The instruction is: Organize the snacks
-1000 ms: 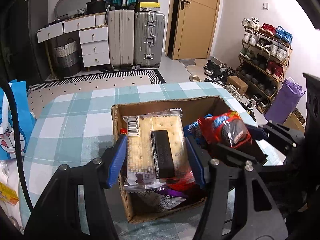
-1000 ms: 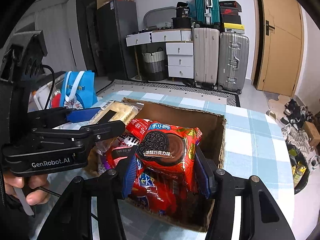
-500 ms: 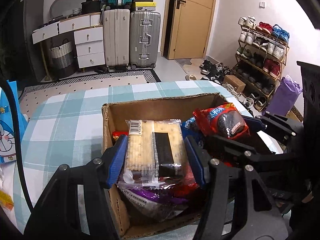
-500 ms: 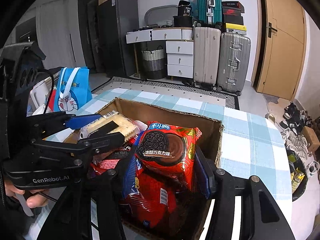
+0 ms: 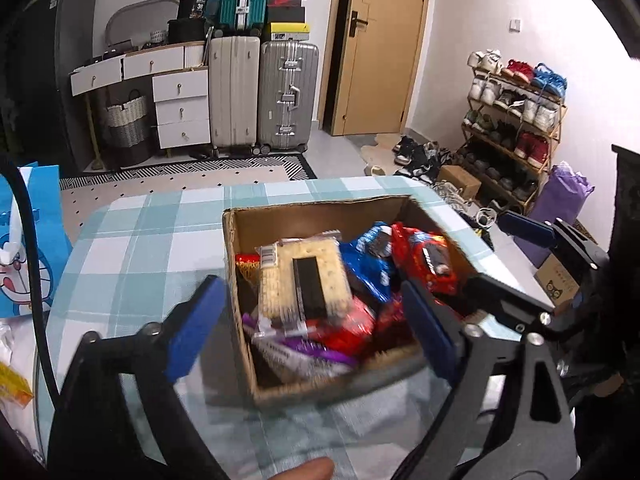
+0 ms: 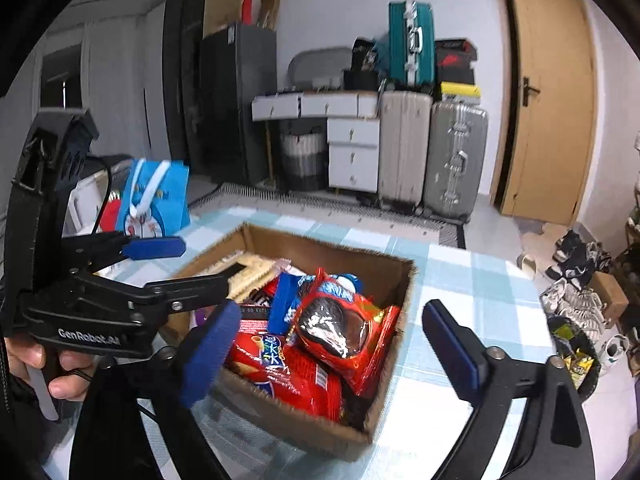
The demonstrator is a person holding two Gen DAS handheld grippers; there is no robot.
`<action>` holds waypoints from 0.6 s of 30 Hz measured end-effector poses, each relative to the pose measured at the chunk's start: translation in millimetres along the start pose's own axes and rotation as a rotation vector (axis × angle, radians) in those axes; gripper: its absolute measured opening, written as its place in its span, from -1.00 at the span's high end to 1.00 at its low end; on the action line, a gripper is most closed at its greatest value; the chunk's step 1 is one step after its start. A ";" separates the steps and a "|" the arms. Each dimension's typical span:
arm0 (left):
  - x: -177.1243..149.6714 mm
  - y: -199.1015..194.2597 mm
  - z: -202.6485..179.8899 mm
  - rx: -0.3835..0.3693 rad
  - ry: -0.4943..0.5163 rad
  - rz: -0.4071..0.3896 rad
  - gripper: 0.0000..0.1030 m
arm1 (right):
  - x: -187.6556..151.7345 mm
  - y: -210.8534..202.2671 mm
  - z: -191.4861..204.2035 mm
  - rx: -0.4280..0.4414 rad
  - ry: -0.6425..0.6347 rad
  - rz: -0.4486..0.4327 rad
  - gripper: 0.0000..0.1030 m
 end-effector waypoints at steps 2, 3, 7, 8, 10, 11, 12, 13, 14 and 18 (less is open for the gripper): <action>-5.3 -19.8 0.3 0.008 -0.012 -0.037 -0.99 | -2.0 -12.2 0.3 0.008 0.007 -0.009 -0.97; -8.6 -28.3 -0.7 0.006 -0.016 -0.042 -0.99 | -3.5 -18.1 0.6 0.009 0.012 -0.010 -0.98; -29.2 -57.0 -2.8 0.013 -0.020 -0.049 -0.99 | -12.9 -40.7 2.9 0.044 0.044 -0.018 -0.99; -34.5 -62.7 -4.1 0.015 -0.016 -0.052 -0.99 | -16.8 -46.9 3.3 0.052 0.050 -0.022 -0.99; -45.9 -74.5 -6.5 0.016 -0.011 -0.052 -0.99 | -21.1 -55.0 4.4 0.054 0.056 -0.036 -0.99; -50.8 -79.4 -7.4 0.019 -0.010 -0.055 -0.99 | -25.3 -60.2 4.5 0.060 0.059 -0.040 -0.99; -56.9 -86.2 -7.9 0.026 -0.011 -0.068 -0.99 | -29.7 -65.1 5.2 0.064 0.060 -0.041 -0.99; -62.0 -91.2 -8.7 0.028 -0.010 -0.074 -0.99 | -32.4 -68.3 7.1 0.069 0.060 -0.042 -0.99; -65.7 -95.8 -10.1 0.029 -0.009 -0.080 -0.99 | -36.8 -72.2 8.0 0.073 0.059 -0.040 -0.99; -84.2 -109.8 -12.9 0.035 -0.011 -0.097 -0.99 | -50.7 -81.0 12.0 0.061 0.056 -0.031 -0.99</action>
Point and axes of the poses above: each gripper's, at about its wrist camera, not at the fingertips, and y roughly the way its jaws point, z to its left, x to its top, the point moved 5 cm from there along y, roughly the way its jaws point, and after that the axes turned 6 degrees about y, right-handed, at the moved point
